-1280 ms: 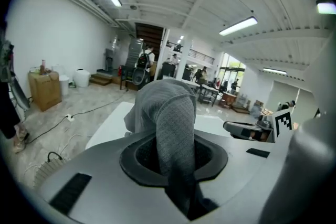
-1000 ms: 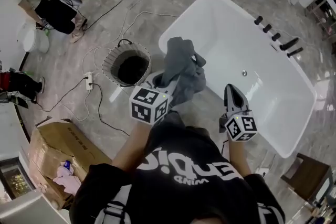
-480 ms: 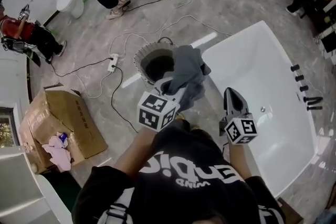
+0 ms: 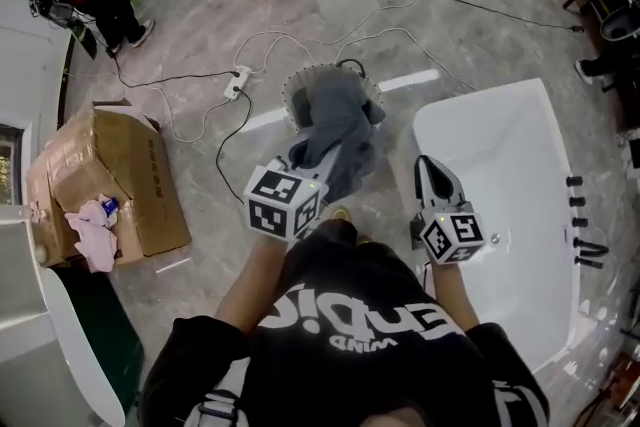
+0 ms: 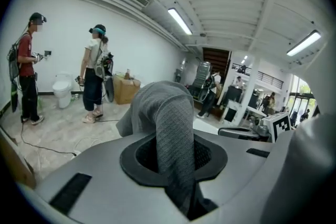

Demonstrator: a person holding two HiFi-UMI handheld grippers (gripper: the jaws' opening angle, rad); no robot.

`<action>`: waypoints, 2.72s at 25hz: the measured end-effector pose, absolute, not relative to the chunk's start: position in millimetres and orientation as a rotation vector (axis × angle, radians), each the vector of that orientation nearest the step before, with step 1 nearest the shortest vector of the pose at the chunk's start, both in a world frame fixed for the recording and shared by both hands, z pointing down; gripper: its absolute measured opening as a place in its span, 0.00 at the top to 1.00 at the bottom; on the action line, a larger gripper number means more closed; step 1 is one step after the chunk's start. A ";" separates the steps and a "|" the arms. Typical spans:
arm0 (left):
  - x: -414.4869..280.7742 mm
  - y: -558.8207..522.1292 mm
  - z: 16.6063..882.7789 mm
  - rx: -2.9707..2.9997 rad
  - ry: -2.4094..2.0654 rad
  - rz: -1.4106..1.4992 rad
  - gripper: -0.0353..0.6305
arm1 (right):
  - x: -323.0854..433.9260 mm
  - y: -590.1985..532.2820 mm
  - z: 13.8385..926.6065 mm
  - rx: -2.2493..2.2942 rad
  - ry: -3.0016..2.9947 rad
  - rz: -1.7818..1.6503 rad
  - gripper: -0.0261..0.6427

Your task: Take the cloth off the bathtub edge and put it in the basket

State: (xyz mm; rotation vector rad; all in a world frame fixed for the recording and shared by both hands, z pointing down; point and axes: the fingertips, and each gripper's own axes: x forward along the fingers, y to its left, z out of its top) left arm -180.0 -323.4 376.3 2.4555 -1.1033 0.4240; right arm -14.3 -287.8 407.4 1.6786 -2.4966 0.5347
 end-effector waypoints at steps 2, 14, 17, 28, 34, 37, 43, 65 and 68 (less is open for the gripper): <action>-193.0 -327.4 376.2 2.441 -1.140 0.412 0.82 | -26.9 -297.4 406.8 1.644 -2.514 0.531 0.94; -216.6 -380.8 359.9 2.418 -1.244 0.347 0.82 | -54.5 -352.8 393.4 1.546 -2.597 0.491 0.94; -213.9 -405.4 355.9 2.409 -1.270 0.336 0.82 | -55.5 -381.8 392.6 1.506 -2.625 0.487 0.94; -204.9 -507.5 344.5 2.337 -1.393 0.296 0.82 | -60.3 -516.8 379.8 1.290 -2.740 0.435 0.94; -206.2 -543.8 348.9 2.269 -1.463 0.271 0.82 | -64.3 -566.2 379.7 1.197 -2.782 0.461 0.94; -212.0 -554.9 350.7 2.249 -1.474 0.271 0.82 | -71.4 -582.6 381.7 1.176 -2.784 0.468 0.94; -224.2 -566.2 363.2 2.231 -1.444 0.298 0.82 | -84.5 -597.0 390.1 1.188 -2.757 0.502 0.94; -219.5 -599.0 542.3 2.151 -1.146 0.486 0.82 | -91.0 -619.0 514.8 1.333 -2.556 0.644 0.94; -208.8 -602.0 589.9 2.128 -1.096 0.512 0.82 | -81.8 -615.1 554.5 1.343 -2.503 0.686 0.94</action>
